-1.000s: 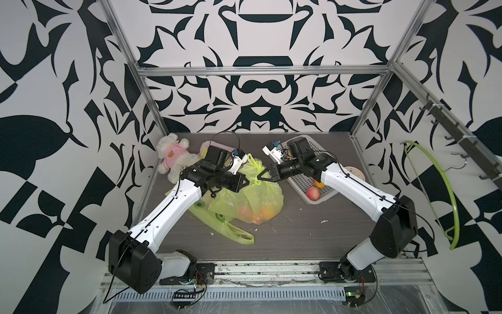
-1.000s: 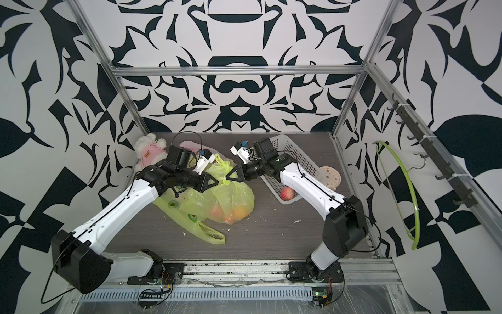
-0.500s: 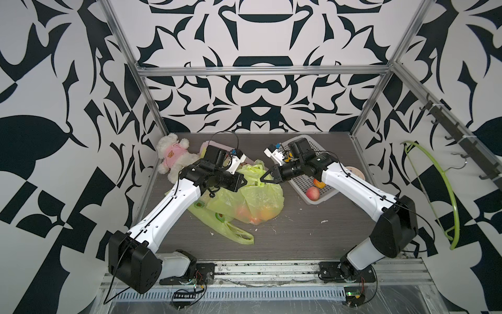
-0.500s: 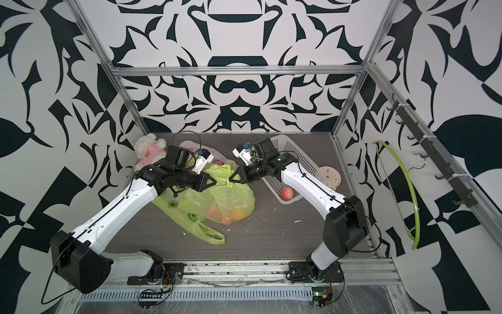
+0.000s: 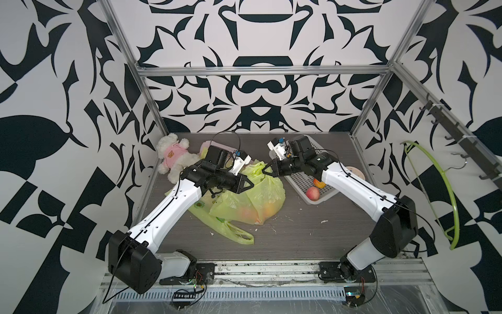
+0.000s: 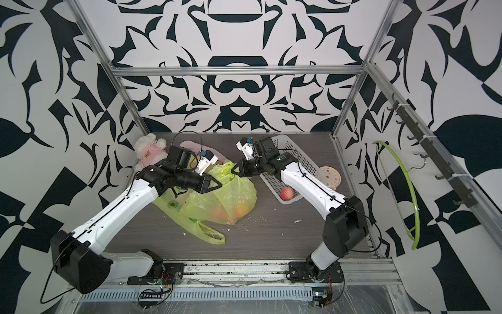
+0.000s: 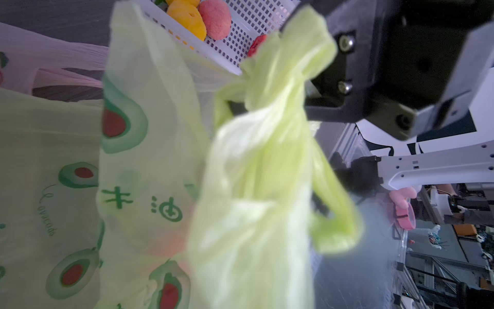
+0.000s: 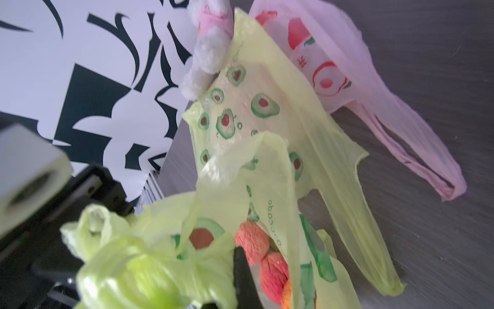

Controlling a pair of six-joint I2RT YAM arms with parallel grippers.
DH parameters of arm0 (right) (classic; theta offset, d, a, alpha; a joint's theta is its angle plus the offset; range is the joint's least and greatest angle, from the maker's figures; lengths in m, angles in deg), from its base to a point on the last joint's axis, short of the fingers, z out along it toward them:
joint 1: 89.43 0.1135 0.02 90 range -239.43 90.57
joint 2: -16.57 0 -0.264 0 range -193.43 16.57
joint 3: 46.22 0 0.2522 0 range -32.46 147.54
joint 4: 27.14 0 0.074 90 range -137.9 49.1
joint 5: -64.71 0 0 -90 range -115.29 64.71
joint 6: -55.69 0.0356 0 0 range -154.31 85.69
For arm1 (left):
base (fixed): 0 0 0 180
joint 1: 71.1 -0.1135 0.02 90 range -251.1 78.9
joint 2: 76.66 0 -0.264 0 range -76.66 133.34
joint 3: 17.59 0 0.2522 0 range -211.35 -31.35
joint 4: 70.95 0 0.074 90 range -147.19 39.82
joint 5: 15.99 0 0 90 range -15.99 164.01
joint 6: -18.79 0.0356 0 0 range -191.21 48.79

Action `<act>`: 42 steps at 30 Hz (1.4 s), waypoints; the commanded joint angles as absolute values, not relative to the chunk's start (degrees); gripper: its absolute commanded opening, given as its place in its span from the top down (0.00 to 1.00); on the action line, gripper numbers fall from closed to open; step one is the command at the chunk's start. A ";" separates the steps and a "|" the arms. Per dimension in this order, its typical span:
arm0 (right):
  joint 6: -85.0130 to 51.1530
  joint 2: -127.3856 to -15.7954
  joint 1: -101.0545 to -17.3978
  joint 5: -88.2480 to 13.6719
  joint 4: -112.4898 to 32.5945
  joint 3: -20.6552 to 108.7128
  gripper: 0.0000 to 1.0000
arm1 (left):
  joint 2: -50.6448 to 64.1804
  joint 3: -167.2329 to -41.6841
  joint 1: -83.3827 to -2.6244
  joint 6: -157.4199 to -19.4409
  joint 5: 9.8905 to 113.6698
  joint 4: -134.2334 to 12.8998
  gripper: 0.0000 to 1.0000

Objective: Place the peach into a plastic bag & tie a knot
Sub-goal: Cross the plastic bag at the center of the board.

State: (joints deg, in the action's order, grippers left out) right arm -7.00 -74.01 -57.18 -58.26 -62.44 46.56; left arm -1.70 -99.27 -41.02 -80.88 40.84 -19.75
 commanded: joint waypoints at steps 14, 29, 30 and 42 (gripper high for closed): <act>30.55 -77.55 -54.45 -56.86 -0.33 34.19 1.00 | -5.94 -89.30 -38.76 -93.65 40.46 -42.20 1.00; 56.82 -86.81 -54.88 -63.05 30.40 34.26 1.00 | -9.79 -83.24 -39.59 -96.51 48.76 -46.81 1.00; 57.60 -86.55 -55.16 -63.24 31.55 33.93 1.00 | -10.09 -82.89 -40.23 -96.82 49.05 -46.80 1.00; 59.19 -85.20 -56.40 -68.94 31.08 34.86 1.00 | -10.48 -80.50 -44.13 -99.51 49.51 -47.23 0.89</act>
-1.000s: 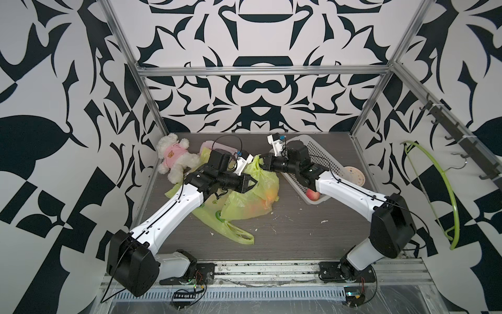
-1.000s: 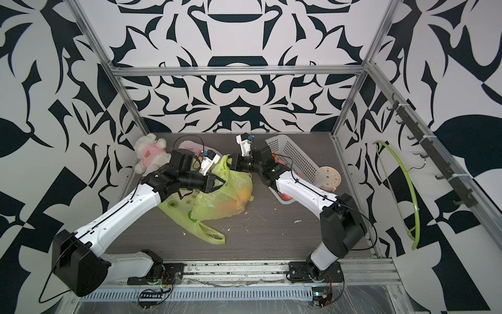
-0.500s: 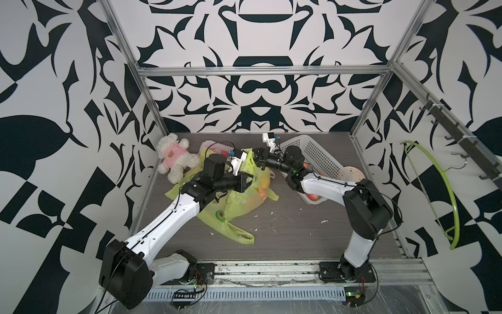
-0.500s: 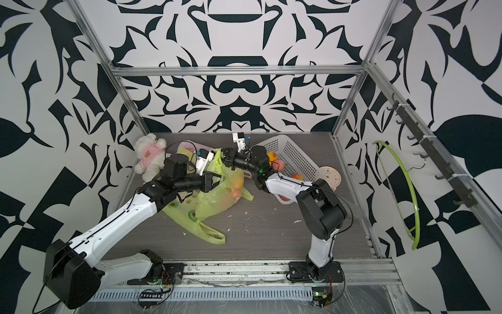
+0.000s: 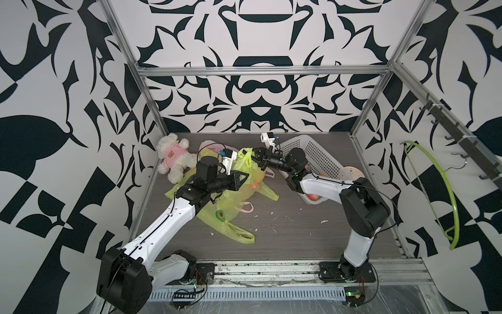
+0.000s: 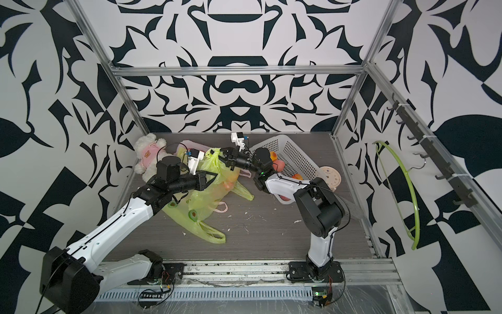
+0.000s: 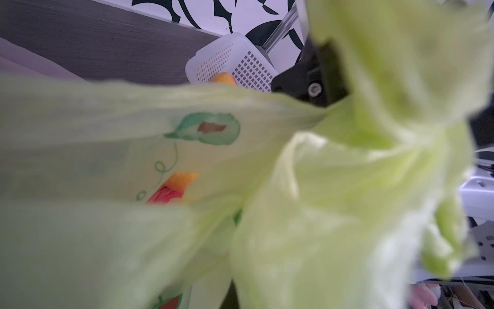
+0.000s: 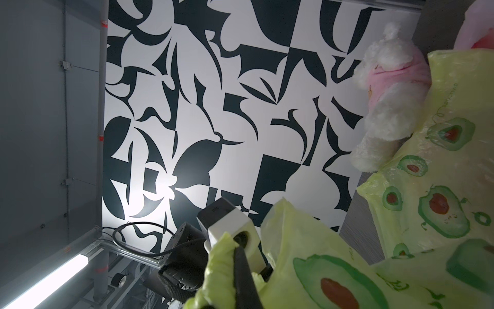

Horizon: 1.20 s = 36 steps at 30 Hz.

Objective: Place the peach into a plastic bag & tie a knot
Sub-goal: Cross the plastic bag at the center of the board.

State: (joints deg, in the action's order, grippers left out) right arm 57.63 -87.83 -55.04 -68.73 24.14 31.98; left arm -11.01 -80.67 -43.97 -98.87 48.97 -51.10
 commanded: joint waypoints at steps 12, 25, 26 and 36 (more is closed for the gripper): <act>57.25 -87.05 -58.05 -73.23 29.51 37.36 1.00 | -20.21 -84.72 -44.30 -97.50 53.93 -31.67 0.21; 48.39 -84.97 -58.05 -75.78 19.39 37.13 1.00 | -26.08 -96.48 -51.80 -94.61 44.66 -22.65 0.13; 47.73 -84.65 -58.05 -75.98 18.62 37.10 1.00 | -25.73 -96.88 -52.38 -94.68 44.50 -22.63 0.13; 39.49 -80.97 -58.04 -78.99 9.10 38.35 1.00 | -17.61 -98.04 -54.75 -113.47 41.91 -36.14 0.33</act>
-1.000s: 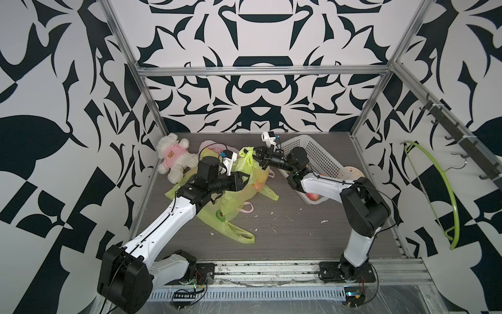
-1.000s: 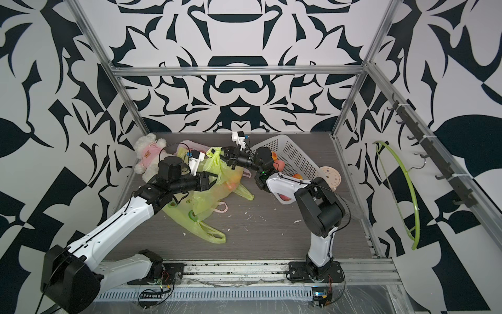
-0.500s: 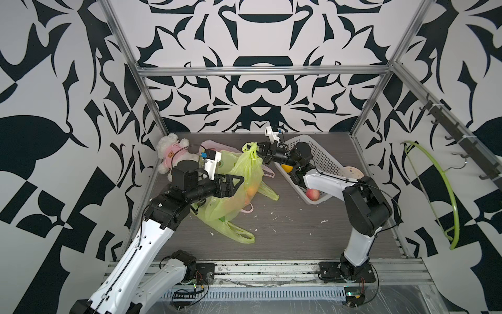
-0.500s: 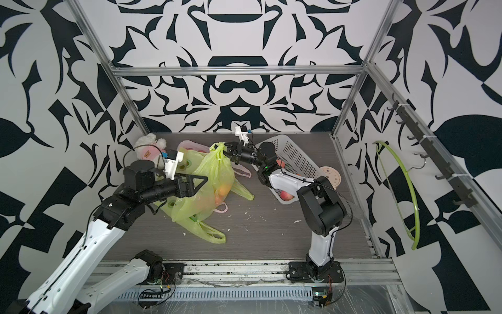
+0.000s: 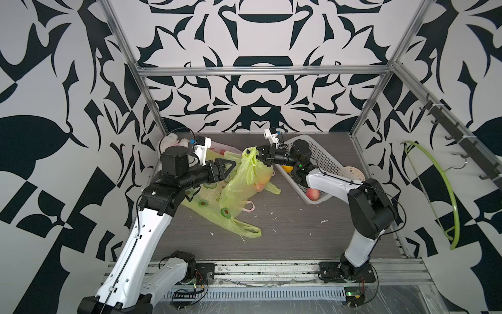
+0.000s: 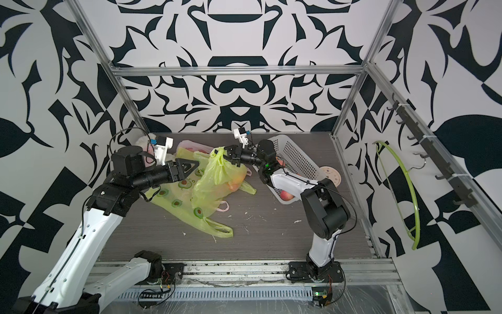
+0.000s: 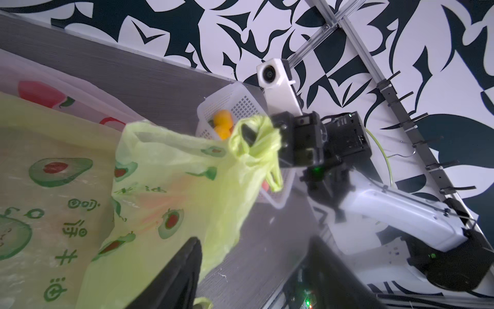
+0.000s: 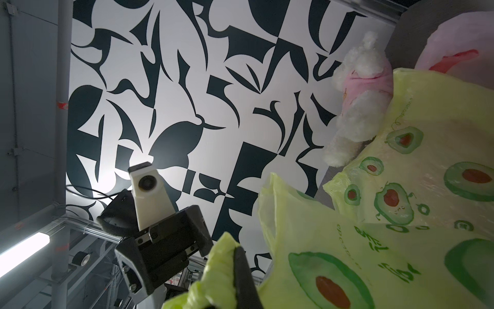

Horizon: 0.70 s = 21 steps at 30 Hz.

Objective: Place the peach into a plastic bag & tie a knot
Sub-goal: Cross the plastic bag at the center of the board.

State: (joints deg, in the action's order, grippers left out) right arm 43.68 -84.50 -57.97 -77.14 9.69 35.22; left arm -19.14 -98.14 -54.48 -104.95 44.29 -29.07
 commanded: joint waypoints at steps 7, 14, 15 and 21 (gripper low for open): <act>37.68 -80.94 -58.04 -77.62 7.88 38.35 1.00 | -12.86 -86.81 -53.78 -130.27 40.76 -60.17 0.50; 36.37 -81.38 -57.47 -75.04 7.54 36.54 1.00 | -11.50 -75.40 -45.08 -131.41 48.03 -67.58 0.68; 35.89 -81.51 -57.19 -74.82 7.36 36.22 1.00 | -10.92 -74.15 -43.70 -131.29 49.69 -68.03 0.68; 38.26 -83.01 -56.59 -73.28 13.06 31.61 1.00 | -3.17 -69.89 -37.33 -129.10 60.25 -67.65 0.76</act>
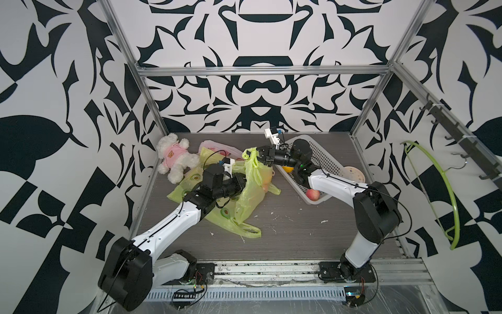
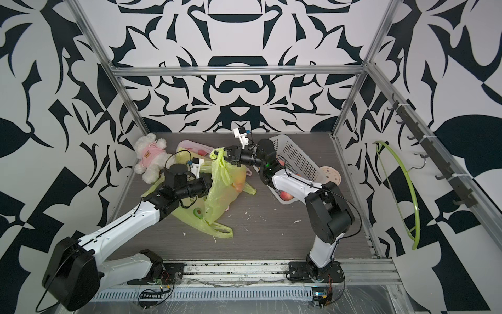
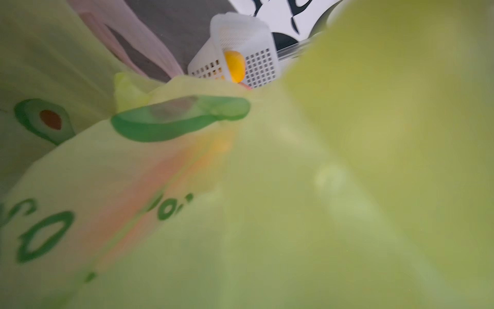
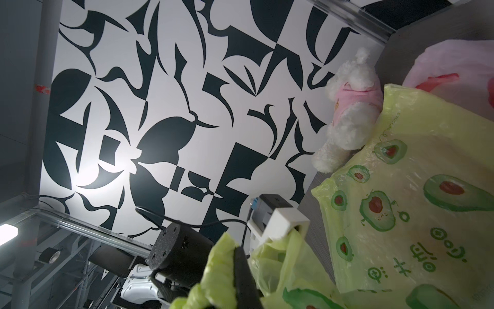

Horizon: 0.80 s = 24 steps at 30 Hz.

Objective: Place the peach into a plastic bag & tie a knot
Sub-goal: Cross the plastic bag at the center of the board.

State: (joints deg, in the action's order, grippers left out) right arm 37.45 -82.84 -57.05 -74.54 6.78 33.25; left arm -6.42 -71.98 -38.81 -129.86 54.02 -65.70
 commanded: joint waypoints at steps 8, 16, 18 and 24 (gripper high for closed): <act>46.02 -87.99 -56.37 -73.45 30.15 22.52 1.00 | 4.51 -66.22 -36.30 -130.26 64.04 -74.07 0.78; 48.93 -91.23 -56.47 -74.31 36.37 21.76 1.00 | -7.41 -67.51 -37.79 -126.34 68.45 -59.35 0.61; 48.76 -91.09 -56.53 -74.67 35.41 22.82 1.00 | -11.61 -69.03 -39.19 -125.02 69.24 -53.98 0.60; 49.49 -91.50 -56.50 -75.33 34.29 26.38 1.00 | -21.26 -74.95 -44.18 -120.34 68.88 -42.40 0.54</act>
